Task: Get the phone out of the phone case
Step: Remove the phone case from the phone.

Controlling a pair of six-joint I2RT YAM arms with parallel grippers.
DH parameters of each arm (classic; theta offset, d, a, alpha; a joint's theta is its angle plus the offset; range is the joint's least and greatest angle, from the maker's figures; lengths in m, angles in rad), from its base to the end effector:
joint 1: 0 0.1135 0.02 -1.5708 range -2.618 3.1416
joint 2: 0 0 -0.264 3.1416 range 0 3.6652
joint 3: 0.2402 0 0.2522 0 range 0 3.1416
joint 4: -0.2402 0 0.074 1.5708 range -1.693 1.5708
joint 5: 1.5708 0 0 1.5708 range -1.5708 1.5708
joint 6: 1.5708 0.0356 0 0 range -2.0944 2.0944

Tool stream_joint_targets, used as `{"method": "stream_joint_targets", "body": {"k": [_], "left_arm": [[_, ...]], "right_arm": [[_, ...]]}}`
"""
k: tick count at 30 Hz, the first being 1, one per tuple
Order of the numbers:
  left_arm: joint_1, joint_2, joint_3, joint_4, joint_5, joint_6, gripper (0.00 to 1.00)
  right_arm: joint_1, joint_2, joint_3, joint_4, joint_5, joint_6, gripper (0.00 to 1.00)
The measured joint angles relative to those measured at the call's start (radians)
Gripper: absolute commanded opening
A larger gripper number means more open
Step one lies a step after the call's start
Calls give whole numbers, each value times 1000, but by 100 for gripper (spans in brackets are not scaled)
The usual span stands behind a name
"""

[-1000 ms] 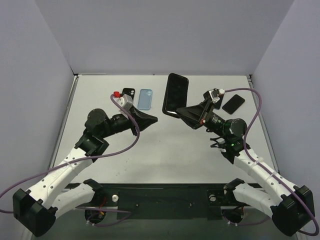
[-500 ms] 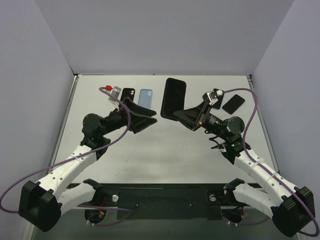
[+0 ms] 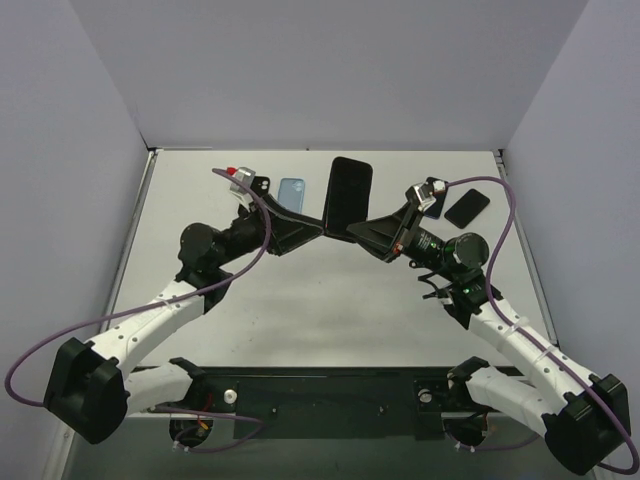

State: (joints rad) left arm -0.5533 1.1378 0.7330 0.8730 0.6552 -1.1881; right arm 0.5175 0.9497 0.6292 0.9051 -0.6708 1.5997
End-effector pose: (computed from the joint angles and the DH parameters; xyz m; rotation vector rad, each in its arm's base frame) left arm 0.2007 -0.1494 0.3579 0.2684 1.4144 -1.8431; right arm 0.1652 0.1195 0.3642 -0.0492 1.4336 2.1577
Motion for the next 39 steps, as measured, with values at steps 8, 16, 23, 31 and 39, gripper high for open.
{"method": "stream_joint_targets", "body": {"k": [8,16,23,31,39], "left_arm": [[-4,21,12,15,-3,-14,48],[-11,34,56,-40,-6,8,41],[-32,34,103,-164,-28,79,25],[-50,41,180,-435,-94,204,0],[-47,17,280,-752,-452,318,0]], "right_arm": [[0,-15,0,-9,3,-5,0],[6,-22,0,-20,10,-22,0],[25,-23,1,-41,18,-58,0],[47,-47,37,-155,40,-167,0],[103,-93,53,-430,53,-346,0]]}}
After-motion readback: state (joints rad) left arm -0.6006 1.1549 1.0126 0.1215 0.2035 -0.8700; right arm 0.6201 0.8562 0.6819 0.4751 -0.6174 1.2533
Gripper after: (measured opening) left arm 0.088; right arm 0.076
